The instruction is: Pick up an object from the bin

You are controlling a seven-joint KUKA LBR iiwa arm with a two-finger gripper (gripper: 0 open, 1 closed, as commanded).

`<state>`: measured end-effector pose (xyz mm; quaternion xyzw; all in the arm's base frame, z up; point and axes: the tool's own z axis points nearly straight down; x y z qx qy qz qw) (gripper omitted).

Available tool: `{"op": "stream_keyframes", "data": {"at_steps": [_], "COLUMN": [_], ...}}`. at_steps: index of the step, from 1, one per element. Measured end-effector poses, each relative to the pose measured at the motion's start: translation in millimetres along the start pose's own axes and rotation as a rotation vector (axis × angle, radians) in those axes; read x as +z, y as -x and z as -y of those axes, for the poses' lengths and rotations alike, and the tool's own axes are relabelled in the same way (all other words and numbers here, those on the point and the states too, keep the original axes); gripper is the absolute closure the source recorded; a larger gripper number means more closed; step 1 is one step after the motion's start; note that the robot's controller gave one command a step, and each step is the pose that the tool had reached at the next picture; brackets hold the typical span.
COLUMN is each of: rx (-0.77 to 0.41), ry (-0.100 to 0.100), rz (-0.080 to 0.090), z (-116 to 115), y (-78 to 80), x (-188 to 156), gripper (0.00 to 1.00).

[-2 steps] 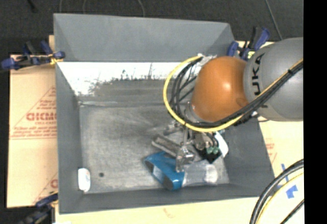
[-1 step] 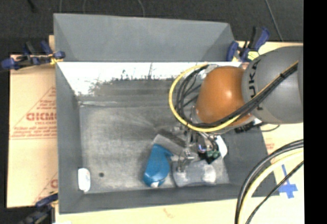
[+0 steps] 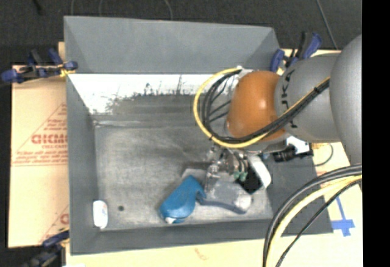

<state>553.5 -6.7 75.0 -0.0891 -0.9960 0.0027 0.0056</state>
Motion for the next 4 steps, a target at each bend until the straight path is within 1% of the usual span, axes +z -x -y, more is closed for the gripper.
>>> {"op": "stream_keyframes", "data": {"at_steps": [2, 3, 4], "rx": [0.001, 0.002, 0.003], "ry": [0.000, 0.003, 0.005], "rz": [0.000, 0.010, 0.015], "z": [0.4, 0.7, 0.6], "y": [-1.4, -0.7, 0.6], "x": [-3.6, -17.7, -26.4], "gripper": [1.00, 1.00, 1.00]}}
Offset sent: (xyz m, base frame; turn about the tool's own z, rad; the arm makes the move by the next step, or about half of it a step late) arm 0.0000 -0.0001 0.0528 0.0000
